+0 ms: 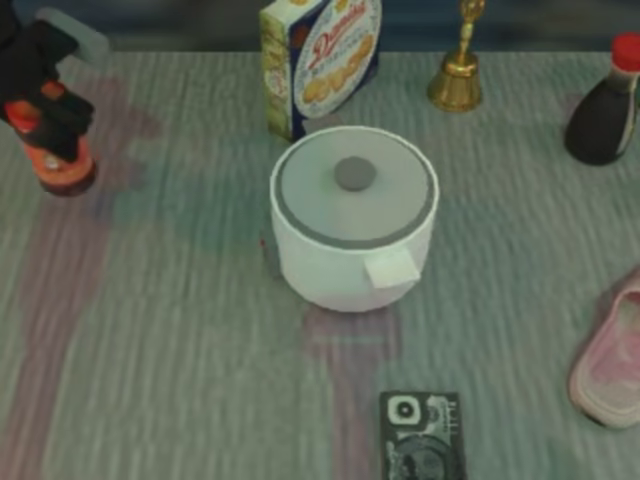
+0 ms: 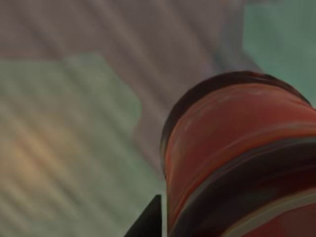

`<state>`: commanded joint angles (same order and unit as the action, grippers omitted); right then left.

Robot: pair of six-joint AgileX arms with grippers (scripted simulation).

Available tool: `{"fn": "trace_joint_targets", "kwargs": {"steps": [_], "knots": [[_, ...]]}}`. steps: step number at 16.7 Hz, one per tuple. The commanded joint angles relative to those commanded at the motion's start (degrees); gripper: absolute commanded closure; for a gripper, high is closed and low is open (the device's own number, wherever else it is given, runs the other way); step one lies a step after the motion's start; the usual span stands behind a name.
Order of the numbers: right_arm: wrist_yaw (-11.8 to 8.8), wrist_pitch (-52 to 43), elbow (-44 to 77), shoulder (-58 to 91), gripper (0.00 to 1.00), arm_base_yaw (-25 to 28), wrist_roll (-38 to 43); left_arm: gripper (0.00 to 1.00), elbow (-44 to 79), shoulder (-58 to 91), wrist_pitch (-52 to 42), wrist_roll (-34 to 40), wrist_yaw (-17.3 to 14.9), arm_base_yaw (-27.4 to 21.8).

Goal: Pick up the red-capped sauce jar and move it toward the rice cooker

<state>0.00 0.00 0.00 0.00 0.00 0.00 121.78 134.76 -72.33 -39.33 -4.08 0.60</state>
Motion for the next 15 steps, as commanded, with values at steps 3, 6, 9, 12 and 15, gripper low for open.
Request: {"fn": "trace_joint_targets", "kwargs": {"steps": [3, 6, 9, 12, 15], "knots": [[0.00, 0.00, 0.00, 0.00, 0.00, 0.00, 0.00, 1.00, -9.28, -10.17, -0.49, -0.11, 0.07, 0.48], [0.00, 0.00, 0.00, 0.00, 0.00, 0.00, 0.00, 1.00, -14.97, -15.93, -0.97, -0.21, 0.10, 0.87], [0.00, 0.00, 0.00, 0.00, 0.00, 0.00, 0.00, 1.00, -15.77, -16.73, -1.07, -0.23, 0.11, 0.94], [0.00, 0.00, 0.00, 0.00, 0.00, 0.00, 0.00, 1.00, -15.59, -16.55, -0.97, -0.20, 0.13, 0.55], [0.00, 0.00, 0.00, 0.00, 0.00, 0.00, 0.00, 1.00, -16.35, -16.44, -0.09, 3.62, 0.63, -0.78]]}}
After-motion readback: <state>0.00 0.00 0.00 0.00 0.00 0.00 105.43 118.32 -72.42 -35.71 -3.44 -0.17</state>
